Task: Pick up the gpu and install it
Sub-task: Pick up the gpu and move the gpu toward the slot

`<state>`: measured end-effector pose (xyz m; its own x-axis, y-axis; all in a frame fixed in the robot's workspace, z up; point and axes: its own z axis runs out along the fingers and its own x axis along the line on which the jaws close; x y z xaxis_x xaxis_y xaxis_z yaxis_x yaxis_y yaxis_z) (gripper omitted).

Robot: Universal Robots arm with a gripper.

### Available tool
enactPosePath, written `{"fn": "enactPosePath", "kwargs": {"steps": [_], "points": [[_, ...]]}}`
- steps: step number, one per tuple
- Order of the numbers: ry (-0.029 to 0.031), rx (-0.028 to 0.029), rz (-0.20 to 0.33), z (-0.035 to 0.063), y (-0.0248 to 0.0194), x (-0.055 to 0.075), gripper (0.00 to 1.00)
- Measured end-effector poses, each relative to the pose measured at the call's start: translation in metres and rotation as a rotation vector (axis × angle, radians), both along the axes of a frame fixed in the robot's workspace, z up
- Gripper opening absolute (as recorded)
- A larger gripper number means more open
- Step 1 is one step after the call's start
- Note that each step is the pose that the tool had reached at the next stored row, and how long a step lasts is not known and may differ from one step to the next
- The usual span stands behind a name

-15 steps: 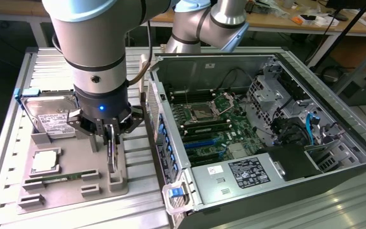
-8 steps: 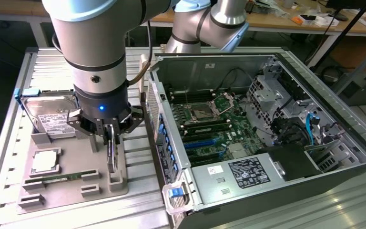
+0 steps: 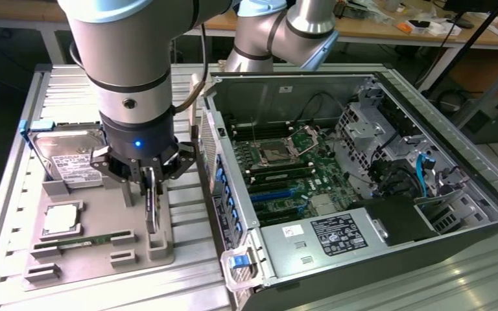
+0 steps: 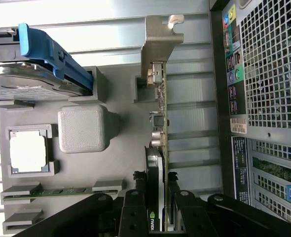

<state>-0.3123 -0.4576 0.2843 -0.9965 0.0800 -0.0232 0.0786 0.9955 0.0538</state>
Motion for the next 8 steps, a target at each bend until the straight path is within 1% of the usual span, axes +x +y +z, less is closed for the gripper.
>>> {"fn": "enactPosePath", "kwargs": {"steps": [8], "points": [[0.0008,-0.0013,0.000,0.0104,0.0000,0.0000,0.27]]}}
